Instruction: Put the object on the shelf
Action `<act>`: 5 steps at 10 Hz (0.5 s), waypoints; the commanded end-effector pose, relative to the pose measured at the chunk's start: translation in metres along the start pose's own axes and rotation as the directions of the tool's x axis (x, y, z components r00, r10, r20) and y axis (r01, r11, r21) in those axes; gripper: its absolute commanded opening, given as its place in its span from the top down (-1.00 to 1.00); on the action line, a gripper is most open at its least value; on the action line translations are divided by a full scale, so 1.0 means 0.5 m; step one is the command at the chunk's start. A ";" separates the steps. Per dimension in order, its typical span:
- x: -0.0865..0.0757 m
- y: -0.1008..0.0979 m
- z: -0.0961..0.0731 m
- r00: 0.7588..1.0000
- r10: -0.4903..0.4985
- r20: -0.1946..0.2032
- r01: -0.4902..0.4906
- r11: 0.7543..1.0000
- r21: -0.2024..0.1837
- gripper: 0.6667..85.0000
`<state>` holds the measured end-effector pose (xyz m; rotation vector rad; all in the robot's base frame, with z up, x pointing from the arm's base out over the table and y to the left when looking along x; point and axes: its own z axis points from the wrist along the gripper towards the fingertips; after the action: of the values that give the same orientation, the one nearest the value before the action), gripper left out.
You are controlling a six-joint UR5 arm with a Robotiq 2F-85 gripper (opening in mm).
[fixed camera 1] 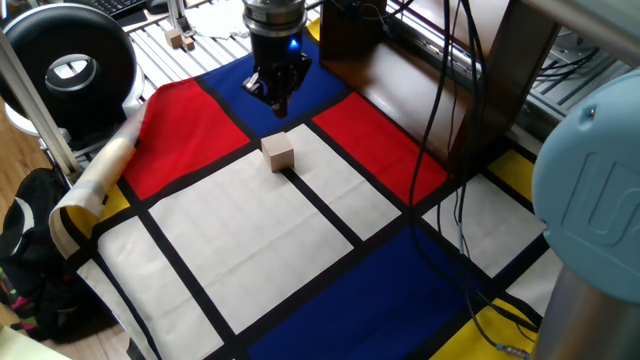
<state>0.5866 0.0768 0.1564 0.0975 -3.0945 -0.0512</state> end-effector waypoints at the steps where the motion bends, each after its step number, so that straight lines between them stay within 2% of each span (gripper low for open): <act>1: 0.009 0.016 0.000 1.000 0.018 -0.023 -0.018 1.000 -0.018 0.76; 3: 0.020 0.025 0.000 0.996 0.074 -0.047 -0.076 0.996 -0.038 0.80; 5: 0.005 0.040 -0.001 0.991 0.134 -0.025 -0.135 0.989 -0.067 0.96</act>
<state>0.5803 0.0861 0.1559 -0.0090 -3.0665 -0.0890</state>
